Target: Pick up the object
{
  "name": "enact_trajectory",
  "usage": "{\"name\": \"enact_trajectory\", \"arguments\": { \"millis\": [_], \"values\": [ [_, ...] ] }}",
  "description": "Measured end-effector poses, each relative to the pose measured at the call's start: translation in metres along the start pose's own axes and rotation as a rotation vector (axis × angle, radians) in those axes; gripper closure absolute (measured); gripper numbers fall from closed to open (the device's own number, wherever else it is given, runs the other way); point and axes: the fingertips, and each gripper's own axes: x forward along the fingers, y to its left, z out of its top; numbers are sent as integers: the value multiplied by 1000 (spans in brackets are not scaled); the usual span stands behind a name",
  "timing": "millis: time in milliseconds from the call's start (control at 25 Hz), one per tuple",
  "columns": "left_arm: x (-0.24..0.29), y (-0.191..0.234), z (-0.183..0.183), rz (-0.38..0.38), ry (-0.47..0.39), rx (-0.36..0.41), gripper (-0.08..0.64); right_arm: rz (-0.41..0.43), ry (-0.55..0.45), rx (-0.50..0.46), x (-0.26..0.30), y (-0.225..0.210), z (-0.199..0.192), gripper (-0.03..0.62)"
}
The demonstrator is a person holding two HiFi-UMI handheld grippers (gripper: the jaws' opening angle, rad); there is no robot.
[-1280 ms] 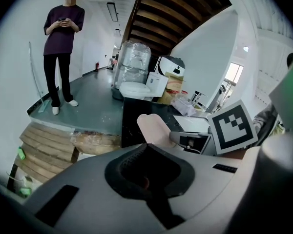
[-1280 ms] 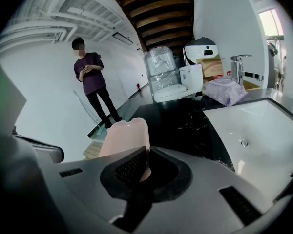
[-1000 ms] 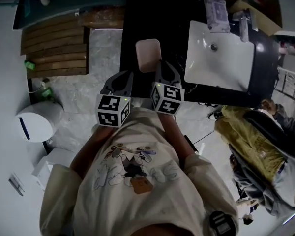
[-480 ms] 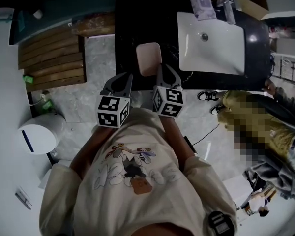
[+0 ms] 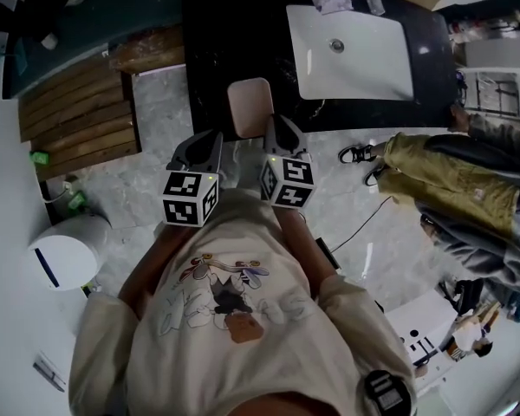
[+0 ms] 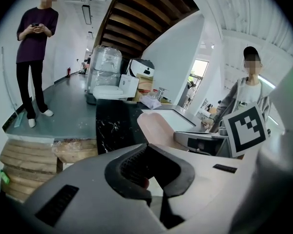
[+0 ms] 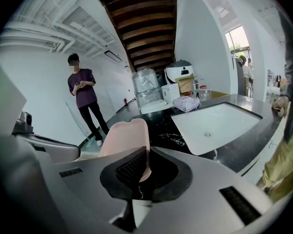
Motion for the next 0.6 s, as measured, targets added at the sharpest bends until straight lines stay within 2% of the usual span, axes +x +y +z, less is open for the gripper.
{"name": "enact_trajectory", "arguments": {
  "millis": [600],
  "values": [
    [-58,-49,-43,-71,-50,30,546,-66,-60,19,-99,2,-41,558]
  ]
}}
